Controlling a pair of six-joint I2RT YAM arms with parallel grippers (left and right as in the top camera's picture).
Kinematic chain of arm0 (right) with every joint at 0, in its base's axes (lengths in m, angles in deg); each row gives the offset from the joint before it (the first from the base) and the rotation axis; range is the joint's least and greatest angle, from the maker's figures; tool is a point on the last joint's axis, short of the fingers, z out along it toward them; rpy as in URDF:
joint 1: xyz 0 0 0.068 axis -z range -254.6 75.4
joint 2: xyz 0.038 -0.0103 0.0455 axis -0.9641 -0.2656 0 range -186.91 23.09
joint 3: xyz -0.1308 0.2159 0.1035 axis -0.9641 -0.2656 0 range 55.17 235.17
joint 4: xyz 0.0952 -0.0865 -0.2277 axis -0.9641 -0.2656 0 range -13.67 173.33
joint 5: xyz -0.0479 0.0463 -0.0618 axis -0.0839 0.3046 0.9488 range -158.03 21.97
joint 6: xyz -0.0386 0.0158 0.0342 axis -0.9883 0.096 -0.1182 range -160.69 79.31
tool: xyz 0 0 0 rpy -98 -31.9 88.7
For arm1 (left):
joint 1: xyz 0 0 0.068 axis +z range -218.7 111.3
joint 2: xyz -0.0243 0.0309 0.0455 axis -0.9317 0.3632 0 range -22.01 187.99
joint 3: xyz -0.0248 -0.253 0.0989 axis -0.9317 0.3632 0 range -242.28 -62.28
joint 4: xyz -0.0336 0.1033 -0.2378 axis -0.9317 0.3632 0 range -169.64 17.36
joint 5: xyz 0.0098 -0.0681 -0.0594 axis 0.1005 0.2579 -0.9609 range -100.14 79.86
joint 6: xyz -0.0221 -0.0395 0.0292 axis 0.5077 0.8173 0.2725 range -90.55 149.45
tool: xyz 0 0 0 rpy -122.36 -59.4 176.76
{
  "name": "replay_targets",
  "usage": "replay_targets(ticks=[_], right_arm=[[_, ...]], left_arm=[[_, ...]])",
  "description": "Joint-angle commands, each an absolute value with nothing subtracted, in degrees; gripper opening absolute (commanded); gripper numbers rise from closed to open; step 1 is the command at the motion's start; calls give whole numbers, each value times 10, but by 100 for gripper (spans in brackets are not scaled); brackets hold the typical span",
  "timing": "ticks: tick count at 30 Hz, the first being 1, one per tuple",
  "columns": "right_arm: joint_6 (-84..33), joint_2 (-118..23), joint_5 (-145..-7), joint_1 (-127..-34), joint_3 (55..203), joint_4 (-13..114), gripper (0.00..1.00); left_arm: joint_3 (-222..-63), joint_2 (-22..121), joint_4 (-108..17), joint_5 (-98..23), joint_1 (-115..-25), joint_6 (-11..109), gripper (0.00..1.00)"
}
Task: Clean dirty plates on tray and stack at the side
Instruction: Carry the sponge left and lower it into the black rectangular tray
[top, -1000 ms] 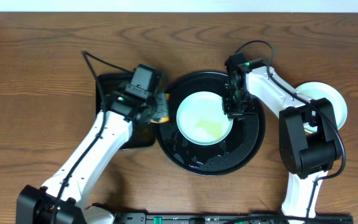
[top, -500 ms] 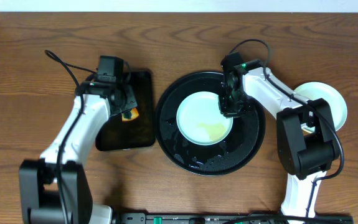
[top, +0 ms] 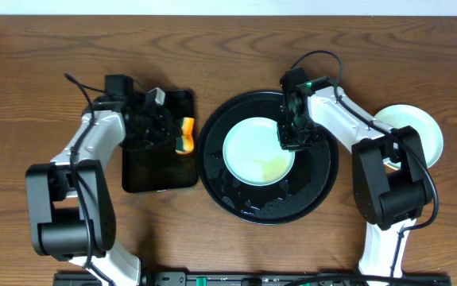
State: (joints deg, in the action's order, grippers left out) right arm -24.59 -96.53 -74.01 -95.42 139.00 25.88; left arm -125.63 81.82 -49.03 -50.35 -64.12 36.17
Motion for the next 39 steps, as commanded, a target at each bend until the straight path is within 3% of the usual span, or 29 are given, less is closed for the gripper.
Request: replay_targets(ticks=[1,9,16,22,29,32,39], right_arm=[[-244,-963,-745,-959,1388,259,5],[-244,-963,-745,-959,1388,259,4],[-245,-963,-745,-959,1388,254,4],[-245,-963,-745,-959,1388,253,4],[-245,-963,-745,-959,1388,254,5],[-245,-963,-745,-959,1388,254,14],[-245,-963,-745,-959,1388,253,13]], left_arm=[[-1250,830,-492,-558,-621,329,8],[-1242,886,-496,-578,-610,328,8],[-1242,877,-456,-366,-570,372,7],[-1243,829,-437,-328,-542,399,7],[-1243,756,-430,-328,-570,401,7],[-1243,748,-430,-328,-587,401,8],[-1242,767,-430,-298,-626,401,8]])
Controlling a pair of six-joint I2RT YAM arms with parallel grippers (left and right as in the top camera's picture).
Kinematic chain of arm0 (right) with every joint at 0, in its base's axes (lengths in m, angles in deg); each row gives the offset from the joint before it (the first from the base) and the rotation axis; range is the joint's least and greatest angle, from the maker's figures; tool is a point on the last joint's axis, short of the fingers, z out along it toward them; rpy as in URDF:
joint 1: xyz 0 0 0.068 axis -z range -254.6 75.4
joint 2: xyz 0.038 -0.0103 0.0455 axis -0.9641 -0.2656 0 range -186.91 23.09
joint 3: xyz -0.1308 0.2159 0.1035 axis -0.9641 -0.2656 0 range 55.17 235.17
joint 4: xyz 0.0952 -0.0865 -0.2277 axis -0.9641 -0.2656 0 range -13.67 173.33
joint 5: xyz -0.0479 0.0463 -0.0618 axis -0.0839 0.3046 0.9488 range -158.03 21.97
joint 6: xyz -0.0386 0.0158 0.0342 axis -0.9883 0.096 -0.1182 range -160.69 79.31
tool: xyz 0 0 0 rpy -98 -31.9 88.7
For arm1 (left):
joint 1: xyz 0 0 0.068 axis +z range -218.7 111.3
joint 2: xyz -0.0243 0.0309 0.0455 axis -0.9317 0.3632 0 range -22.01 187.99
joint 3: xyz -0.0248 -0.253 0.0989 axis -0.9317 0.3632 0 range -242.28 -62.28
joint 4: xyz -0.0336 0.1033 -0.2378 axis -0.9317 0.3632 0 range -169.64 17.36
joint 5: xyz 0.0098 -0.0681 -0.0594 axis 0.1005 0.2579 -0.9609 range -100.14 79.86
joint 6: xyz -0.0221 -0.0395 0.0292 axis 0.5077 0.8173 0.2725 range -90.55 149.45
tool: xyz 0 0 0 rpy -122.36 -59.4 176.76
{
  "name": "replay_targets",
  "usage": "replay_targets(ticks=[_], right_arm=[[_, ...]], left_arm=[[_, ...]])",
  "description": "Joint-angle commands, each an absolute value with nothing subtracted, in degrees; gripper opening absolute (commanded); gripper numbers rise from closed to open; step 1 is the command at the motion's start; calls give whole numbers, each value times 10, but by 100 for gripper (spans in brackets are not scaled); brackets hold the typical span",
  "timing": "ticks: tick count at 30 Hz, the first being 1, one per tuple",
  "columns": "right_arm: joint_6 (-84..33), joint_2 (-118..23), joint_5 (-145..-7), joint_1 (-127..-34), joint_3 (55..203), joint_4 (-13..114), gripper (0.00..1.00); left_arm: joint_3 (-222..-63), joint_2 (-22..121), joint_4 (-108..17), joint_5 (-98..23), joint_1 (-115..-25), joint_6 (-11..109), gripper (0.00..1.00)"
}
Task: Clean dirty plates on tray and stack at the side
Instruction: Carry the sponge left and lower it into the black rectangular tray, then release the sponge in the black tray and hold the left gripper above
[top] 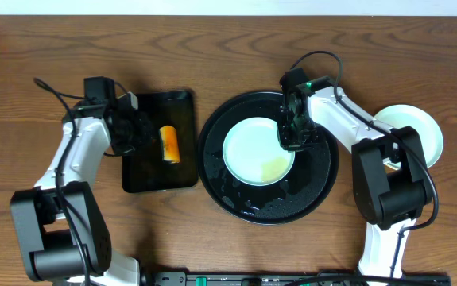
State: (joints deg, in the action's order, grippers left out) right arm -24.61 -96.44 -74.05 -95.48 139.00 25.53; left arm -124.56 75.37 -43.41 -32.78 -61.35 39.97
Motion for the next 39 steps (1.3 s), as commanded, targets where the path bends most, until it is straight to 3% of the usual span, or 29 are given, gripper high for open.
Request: replay_targets(ticks=[1,12,15,22,25,26,31,39], right_arm=[[-245,-963,-745,-959,1388,253,13],[-245,-963,-745,-960,1388,252,10],[-245,-963,-745,-960,1388,252,10],[-245,-963,-745,-959,1388,250,11],[-245,-963,-745,-960,1388,250,11],[-245,-963,-745,-959,1388,251,11],[-245,-963,-745,-960,1388,253,12],[-245,-963,-744,-960,1388,253,12]], left_arm=[[-1242,771,-430,-291,-631,401,8],[-1242,787,-430,-334,-713,401,8],[-1242,787,-428,-383,-733,353,8],[-1244,779,-427,-376,-718,346,9],[-1245,766,-428,-376,-705,346,17],[-1245,762,-428,-376,-702,346,28],[-1244,757,-428,-376,-700,346,56],[-1244,757,-427,-381,-700,346,59]])
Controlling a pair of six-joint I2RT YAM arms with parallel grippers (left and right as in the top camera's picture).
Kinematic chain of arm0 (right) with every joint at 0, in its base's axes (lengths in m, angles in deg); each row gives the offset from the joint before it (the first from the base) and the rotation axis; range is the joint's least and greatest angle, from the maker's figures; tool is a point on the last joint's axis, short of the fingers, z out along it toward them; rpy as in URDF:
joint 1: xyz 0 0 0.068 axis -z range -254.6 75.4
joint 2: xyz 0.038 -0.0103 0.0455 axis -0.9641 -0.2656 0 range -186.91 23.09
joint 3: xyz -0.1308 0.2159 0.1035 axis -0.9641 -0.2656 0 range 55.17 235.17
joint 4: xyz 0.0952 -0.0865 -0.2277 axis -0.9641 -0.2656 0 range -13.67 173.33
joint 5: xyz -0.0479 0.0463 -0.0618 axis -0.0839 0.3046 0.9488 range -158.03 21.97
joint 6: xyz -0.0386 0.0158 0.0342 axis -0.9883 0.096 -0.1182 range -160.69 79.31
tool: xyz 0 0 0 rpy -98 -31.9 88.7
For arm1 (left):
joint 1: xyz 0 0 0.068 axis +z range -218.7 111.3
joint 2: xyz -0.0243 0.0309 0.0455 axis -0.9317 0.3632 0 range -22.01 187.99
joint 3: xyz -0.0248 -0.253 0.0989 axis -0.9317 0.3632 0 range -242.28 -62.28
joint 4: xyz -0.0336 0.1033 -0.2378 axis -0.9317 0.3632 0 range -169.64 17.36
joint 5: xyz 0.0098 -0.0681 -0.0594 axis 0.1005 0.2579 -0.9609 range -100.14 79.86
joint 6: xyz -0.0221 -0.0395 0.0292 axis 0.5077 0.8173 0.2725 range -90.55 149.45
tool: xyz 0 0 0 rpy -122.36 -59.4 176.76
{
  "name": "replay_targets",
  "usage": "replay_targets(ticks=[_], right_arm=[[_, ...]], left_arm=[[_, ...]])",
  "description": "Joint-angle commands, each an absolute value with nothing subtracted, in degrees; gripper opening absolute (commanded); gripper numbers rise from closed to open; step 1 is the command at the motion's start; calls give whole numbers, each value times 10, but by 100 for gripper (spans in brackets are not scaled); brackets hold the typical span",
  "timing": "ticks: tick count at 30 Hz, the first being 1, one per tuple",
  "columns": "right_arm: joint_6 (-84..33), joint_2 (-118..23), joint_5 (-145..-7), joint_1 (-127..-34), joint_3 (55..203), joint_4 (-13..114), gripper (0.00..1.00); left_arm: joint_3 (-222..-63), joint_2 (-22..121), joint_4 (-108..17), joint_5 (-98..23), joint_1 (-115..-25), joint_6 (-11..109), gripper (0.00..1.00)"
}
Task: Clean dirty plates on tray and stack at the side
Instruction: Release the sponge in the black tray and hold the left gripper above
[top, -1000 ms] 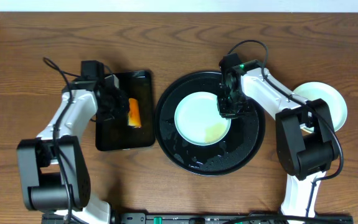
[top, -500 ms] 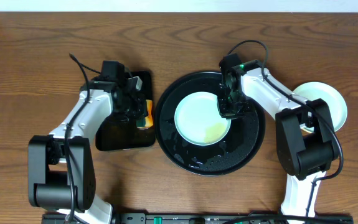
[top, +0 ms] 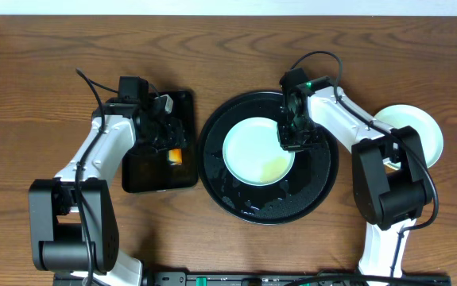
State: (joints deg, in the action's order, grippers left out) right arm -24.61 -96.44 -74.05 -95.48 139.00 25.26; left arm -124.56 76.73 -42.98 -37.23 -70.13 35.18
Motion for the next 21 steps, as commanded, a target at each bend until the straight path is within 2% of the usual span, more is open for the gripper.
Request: replay_targets(ticks=[1,7,12,16,21], right_arm=[[-245,-963,-744,-960,1388,253,12],[-245,-963,-742,-960,1388,252,12],[-245,-963,-742,-959,1388,253,12],[-245,-963,-742,-960,1388,253,1],[-244,-963,-738,-958,1388,258,1]], left_arm=[[-1245,756,-425,-382,-700,346,59],[-1249,721,-426,-376,-697,335,59],[-1250,673,-426,-362,-696,327,63],[-1250,664,-414,-291,-696,339,63],[-1250,667,-382,-163,-696,404,64]])
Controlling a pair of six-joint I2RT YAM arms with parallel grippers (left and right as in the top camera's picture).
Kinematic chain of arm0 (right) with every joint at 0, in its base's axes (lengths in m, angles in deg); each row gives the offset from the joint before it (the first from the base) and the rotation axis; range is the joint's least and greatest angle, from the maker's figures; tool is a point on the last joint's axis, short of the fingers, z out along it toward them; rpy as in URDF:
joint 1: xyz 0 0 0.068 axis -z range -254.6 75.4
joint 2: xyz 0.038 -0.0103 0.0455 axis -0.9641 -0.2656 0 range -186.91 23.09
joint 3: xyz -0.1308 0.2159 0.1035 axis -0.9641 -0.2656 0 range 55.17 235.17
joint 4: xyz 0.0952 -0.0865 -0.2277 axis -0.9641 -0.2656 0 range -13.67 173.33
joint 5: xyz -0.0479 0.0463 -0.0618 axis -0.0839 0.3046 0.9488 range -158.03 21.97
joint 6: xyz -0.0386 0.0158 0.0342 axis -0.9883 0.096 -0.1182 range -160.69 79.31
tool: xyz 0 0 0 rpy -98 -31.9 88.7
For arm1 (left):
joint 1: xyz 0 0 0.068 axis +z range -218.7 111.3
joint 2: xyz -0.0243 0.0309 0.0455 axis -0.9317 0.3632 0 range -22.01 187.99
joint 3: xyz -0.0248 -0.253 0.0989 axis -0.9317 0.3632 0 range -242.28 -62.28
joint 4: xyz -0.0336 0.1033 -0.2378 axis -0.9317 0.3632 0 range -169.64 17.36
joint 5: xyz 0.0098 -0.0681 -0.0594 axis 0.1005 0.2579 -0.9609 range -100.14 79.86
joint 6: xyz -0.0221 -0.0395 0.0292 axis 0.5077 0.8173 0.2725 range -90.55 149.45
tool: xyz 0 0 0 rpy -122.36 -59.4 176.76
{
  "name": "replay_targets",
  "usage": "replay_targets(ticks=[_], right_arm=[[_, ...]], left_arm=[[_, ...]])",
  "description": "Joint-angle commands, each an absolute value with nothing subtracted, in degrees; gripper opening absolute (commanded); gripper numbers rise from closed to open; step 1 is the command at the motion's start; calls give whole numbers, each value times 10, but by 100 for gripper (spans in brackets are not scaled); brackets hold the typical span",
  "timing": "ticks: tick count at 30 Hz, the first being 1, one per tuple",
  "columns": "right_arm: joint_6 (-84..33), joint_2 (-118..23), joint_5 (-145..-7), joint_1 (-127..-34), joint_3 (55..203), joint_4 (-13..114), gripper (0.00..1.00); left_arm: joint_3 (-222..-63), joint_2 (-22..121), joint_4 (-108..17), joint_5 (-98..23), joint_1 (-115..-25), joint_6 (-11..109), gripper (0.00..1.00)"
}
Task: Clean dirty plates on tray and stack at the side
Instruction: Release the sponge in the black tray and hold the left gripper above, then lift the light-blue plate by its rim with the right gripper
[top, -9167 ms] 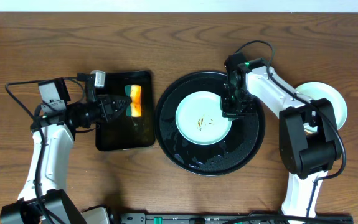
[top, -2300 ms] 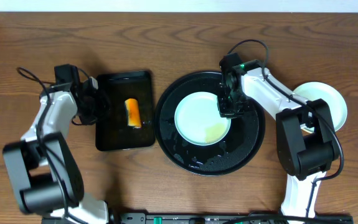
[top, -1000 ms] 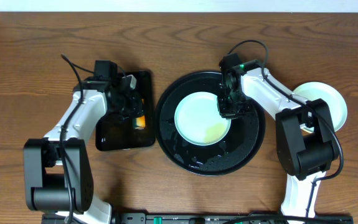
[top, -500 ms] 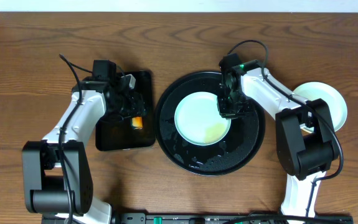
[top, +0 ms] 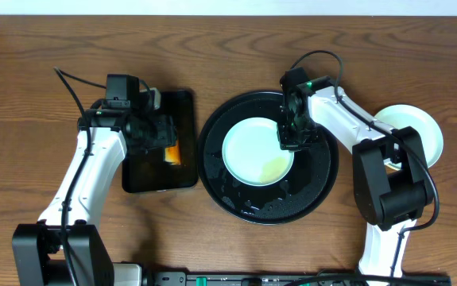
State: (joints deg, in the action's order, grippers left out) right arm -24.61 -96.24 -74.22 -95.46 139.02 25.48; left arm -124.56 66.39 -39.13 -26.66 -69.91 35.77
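A white plate [top: 252, 151] with a yellowish smear near its lower right lies in the round black tray [top: 236, 202]. My right gripper [top: 288, 137] sits at the plate's right rim, shut on it. An orange sponge [top: 172, 153] lies on the black rectangular tray [top: 160, 176], partly covered by my left gripper [top: 163, 137], which hangs right over its upper end. The wrist hides the left fingers, so their grip cannot be made out. A clean white plate [top: 412, 131] rests on the table at the far right, partly under the right arm.
The two trays stand side by side, almost touching, in the middle of the wooden table [top: 37, 71]. Cables loop off both arms. The arm bases stand at the front edge.
My left arm has changed pose, its elbow pulled in and the wrist shifted slightly left over the sponge. The sponge shows a little further left. The right gripper and the plate have not moved.
The sponge first sat at my left gripper on the rectangular tray's upper right. Then it lay alone mid-tray with the gripper off to the left. The gripper then came back over it and stays there now. My right gripper kept hold of the plate's rim throughout.
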Motion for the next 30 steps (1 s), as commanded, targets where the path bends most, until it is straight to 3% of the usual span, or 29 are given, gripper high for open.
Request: replay_targets(ticks=[1,12,20,30], right_arm=[[-244,-963,-738,-957,1388,257,1],[-245,-929,-718,-954,1390,261,1],[-245,-853,-691,-953,1390,261,1],[-251,-792,-488,-963,1390,244,1]], left_arm=[[-1250,667,-378,-149,-696,415,63],[-1242,688,-387,-123,-691,472,62],[-1242,753,-387,-128,-687,478,44],[-1242,778,-403,-286,-688,475,40]])
